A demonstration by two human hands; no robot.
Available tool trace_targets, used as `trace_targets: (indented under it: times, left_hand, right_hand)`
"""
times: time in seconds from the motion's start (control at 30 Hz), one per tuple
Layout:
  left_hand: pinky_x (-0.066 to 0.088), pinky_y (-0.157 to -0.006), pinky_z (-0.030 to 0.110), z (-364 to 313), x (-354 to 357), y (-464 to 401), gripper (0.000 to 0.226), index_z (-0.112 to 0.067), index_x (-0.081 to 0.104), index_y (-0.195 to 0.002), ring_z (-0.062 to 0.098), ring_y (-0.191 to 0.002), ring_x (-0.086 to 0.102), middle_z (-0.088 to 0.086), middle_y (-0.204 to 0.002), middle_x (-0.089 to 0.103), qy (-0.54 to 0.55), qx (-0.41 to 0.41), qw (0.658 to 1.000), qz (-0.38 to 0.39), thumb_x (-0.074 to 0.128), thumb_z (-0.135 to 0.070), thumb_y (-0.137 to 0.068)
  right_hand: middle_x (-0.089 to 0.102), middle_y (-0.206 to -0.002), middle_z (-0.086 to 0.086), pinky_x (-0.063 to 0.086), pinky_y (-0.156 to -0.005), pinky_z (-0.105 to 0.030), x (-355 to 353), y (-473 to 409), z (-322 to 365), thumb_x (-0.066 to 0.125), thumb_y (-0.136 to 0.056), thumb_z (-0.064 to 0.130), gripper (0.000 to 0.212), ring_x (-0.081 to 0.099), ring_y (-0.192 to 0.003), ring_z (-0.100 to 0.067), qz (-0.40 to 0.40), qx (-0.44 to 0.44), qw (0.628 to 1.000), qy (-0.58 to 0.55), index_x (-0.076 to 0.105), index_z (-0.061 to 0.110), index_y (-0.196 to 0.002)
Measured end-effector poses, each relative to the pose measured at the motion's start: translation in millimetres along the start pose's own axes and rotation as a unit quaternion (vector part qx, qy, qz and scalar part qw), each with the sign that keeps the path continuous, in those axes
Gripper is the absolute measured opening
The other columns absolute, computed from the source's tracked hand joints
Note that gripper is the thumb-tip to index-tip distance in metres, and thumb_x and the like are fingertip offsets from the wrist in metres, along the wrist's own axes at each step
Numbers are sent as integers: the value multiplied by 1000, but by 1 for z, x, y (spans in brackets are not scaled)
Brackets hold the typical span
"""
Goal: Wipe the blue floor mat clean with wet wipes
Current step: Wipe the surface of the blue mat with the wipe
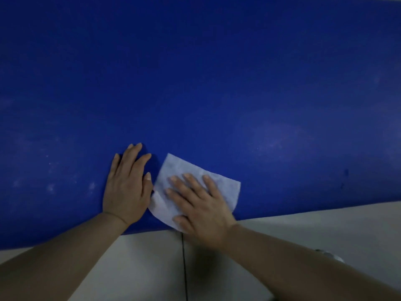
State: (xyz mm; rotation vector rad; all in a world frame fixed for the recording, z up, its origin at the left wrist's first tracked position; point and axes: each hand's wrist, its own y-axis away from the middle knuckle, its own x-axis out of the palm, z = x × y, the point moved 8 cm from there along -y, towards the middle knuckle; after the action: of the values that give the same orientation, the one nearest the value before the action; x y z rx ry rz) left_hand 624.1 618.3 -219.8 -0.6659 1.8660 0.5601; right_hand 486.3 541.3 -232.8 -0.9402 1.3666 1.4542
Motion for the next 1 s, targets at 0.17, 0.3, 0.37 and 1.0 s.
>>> trace_targets:
  times: [0.17,0.3,0.37,1.0]
  left_hand:
    - [8,-118,38,-2,0,-1,49,-2,50,-129,30,-139,30,17,-146,38,-2,-3,1000,-2,26,-27,-94]
    - [7,-118,37,-3,-1,-1,48,-3,51,-128,31,-138,30,17,-145,38,-12,-5,1000,1,27,-27,-93]
    - [11,-117,41,-3,-2,-1,48,-3,51,-128,31,-138,30,18,-145,38,-15,-3,1000,-1,27,-27,-93]
    - [19,-115,49,-1,1,0,52,-2,52,-128,32,-138,31,18,-146,39,-19,-9,1000,10,25,-29,-93]
  right_hand:
    - [12,-159,-3,14,-112,-53,9,62,-66,24,-96,55,64,10,-146,-26,-6,-3,999,49,17,24,-151]
    - [12,-159,-4,11,-112,-55,7,45,-51,25,-95,56,66,8,-146,-28,-2,-10,1000,27,19,22,-151]
    - [7,-159,-4,7,-113,-56,4,19,-28,23,-95,57,67,4,-147,-28,-1,-33,999,20,15,23,-151]
    - [-1,-161,-3,-5,-114,-59,-5,-2,-23,17,-96,60,68,-11,-146,-28,2,-50,999,3,4,24,-152]
